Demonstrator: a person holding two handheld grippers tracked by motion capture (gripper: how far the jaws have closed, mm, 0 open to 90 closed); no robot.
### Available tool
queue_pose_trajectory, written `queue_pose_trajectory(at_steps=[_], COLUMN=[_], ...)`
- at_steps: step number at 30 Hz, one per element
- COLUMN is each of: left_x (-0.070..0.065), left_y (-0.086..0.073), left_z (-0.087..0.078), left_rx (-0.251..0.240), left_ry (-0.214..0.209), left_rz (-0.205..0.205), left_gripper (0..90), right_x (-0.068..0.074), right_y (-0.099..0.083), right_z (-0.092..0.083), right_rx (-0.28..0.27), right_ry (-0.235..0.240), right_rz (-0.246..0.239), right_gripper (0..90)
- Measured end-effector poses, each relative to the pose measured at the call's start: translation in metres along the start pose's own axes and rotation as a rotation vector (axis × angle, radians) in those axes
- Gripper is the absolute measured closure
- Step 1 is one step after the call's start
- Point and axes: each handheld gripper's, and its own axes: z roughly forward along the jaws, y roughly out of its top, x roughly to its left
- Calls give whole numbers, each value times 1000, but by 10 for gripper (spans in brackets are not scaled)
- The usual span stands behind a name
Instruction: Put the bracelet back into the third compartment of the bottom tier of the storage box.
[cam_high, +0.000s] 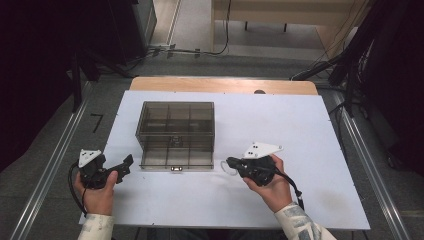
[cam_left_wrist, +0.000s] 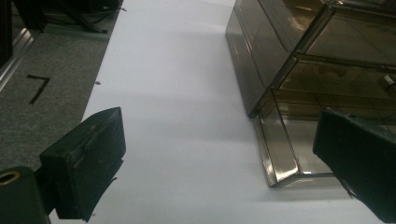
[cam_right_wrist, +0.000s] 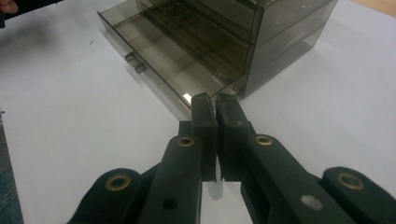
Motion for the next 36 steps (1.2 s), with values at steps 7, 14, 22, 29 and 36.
queue_pose_trajectory(at_steps=[7,14,22,29,36], left_x=[1,0,1,2,2], left_y=[0,0,0,0,0], left_z=[0,0,0,0,0], left_rx=[0,2,2,2,2], left_ry=[-1,-1,-2,-4,-6], left_rz=[-1,0,0,-1,-3], left_gripper=[30,31,30,30,30], right_x=[1,1,6,9,10], right_y=[3,7,18,26,33], right_z=[5,7,12,19,25], right_rx=[-1,-5,-16,-18,-18], right_ry=[4,7,16,25,30], right_rz=[-5,-6,-21,-33,-40], right_gripper=[853,853,853,853,853])
